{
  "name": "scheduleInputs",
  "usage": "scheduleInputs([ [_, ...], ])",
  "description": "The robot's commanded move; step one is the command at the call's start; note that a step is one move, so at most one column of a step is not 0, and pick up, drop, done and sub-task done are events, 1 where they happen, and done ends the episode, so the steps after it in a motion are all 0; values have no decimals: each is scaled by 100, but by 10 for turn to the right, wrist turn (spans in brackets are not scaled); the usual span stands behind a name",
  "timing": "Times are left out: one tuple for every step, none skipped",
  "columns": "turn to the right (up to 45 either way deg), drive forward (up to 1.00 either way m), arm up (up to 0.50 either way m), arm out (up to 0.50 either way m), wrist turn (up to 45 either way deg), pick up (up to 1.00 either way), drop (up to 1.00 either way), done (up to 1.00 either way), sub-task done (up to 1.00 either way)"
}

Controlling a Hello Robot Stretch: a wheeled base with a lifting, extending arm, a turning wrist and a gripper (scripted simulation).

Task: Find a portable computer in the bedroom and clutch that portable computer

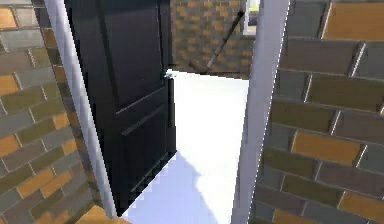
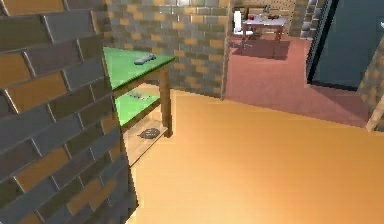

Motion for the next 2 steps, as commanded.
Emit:
scheduleInputs([
  [0, 5, 0, 0, 0, 0, 0, 0, 0],
  [-180, 0, 0, 0, 0, 0, 0, 0, 0],
])
